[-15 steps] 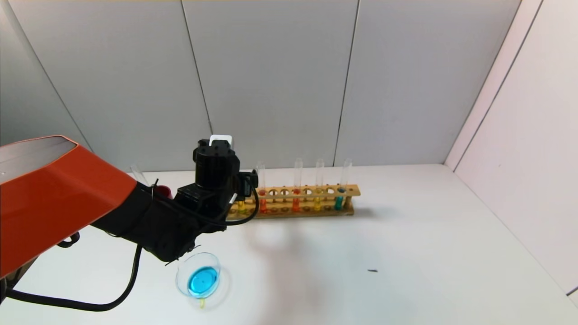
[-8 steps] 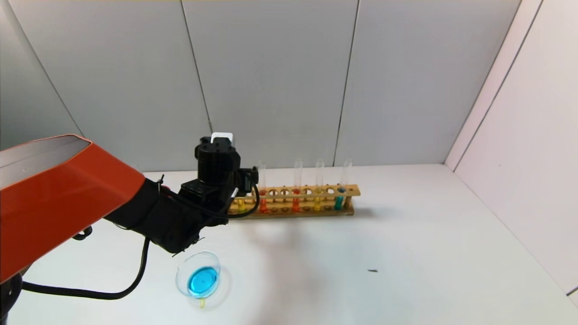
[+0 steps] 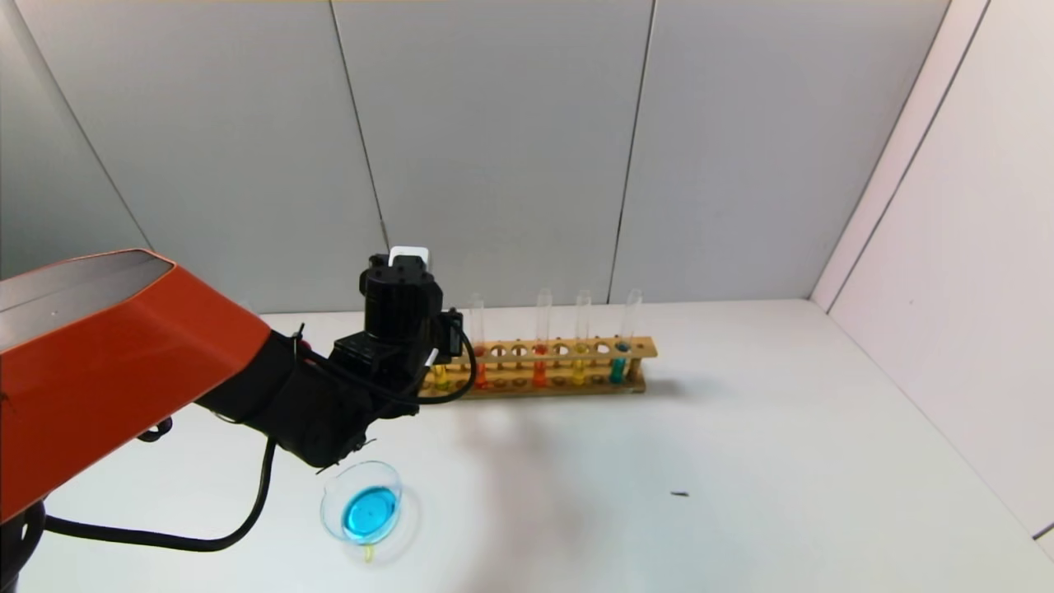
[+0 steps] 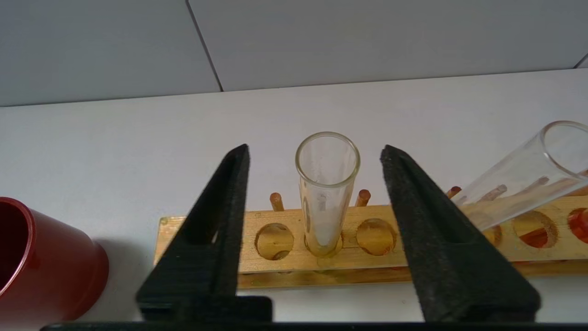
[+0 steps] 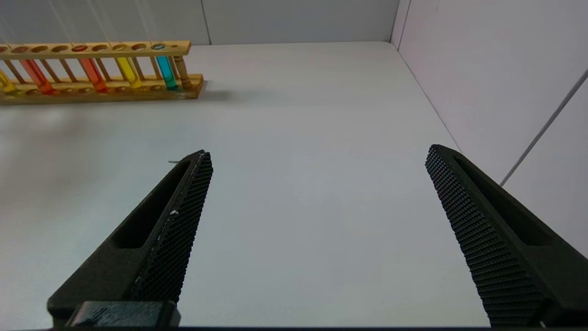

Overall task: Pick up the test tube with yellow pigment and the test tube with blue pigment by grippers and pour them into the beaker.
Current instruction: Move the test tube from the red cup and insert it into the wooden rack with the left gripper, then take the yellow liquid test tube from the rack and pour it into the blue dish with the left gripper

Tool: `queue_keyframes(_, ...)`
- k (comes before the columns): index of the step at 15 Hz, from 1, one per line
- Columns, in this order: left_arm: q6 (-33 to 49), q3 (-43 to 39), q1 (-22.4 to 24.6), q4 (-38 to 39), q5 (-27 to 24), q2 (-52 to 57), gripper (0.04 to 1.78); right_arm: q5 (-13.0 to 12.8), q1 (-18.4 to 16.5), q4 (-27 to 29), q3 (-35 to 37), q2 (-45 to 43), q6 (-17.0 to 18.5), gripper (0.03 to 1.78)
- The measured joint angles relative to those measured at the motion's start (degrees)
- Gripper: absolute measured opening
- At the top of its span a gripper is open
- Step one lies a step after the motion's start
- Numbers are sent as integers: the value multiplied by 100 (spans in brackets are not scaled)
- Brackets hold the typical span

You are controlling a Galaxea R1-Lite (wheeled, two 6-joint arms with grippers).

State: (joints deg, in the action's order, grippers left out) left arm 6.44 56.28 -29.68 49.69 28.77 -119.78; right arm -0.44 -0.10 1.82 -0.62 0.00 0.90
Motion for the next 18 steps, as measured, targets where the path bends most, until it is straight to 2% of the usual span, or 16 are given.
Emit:
queue_keyframes(3, 0, -20, -2, 2, 2, 5, 48, 0, 0, 0, 0, 0, -2, 170)
queue_keyframes(4, -2, -22, -5, -5, 2, 9, 36, 0, 2, 0, 0, 0, -2, 170)
queue_keyframes(5, -2, -24, -9, 0, -2, 16, 31, 0, 0, 0, 0, 0, -2, 170)
queue_keyframes(15, -107, -20, -2, -44, -2, 160, 31, -2, 0, 2, -1, 0, -2, 170)
queue_keyframes(18, -190, 151, 24, -302, -17, 278, 31, 0, 0, 2, -1, 0, -2, 170)
